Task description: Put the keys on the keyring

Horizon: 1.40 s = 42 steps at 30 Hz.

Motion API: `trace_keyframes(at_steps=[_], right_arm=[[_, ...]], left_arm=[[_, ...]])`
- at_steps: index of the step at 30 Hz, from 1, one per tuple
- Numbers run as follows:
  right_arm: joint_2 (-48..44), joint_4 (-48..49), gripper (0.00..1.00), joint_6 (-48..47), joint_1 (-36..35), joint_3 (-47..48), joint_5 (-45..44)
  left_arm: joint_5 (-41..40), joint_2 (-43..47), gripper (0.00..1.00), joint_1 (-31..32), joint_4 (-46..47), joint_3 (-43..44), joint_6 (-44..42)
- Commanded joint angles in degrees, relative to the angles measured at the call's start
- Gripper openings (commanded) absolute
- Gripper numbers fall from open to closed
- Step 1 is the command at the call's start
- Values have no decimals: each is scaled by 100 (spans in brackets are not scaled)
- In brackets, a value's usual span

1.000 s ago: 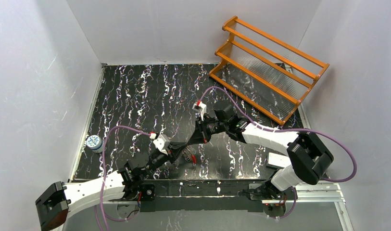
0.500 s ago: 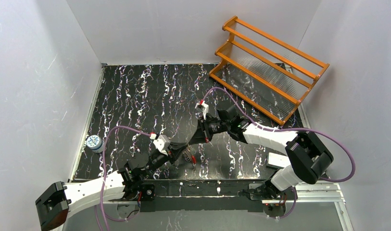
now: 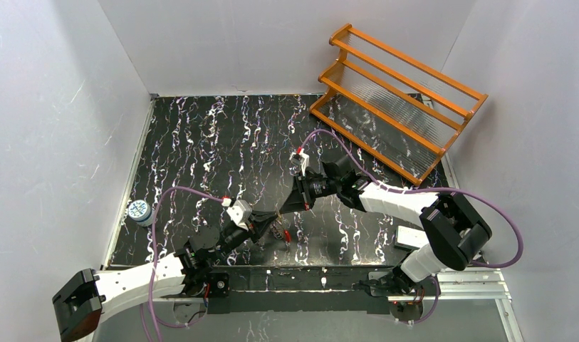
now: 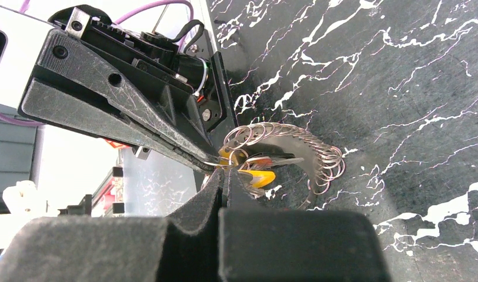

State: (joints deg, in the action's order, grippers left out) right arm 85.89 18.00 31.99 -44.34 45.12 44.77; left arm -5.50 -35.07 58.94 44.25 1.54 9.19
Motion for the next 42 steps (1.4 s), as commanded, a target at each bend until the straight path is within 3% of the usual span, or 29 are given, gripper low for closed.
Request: trace_keyframes(at_steps=[1,23,30,42], right_arm=[[86,-37,1,-227,66,-59,-463],[20,-961,1,-914,-195,313,-1083],[-435,-1009,1,-1122,-215,181,-1139],[-888,-735,1,-1256,-216,171,-467]], left_arm=[[322,24,0,21,356,-5,47],[339,-53,0,21,409,-11,65],[315,-10,0,21,418,-43,74],[322,-5,0,21,461,-57,66]])
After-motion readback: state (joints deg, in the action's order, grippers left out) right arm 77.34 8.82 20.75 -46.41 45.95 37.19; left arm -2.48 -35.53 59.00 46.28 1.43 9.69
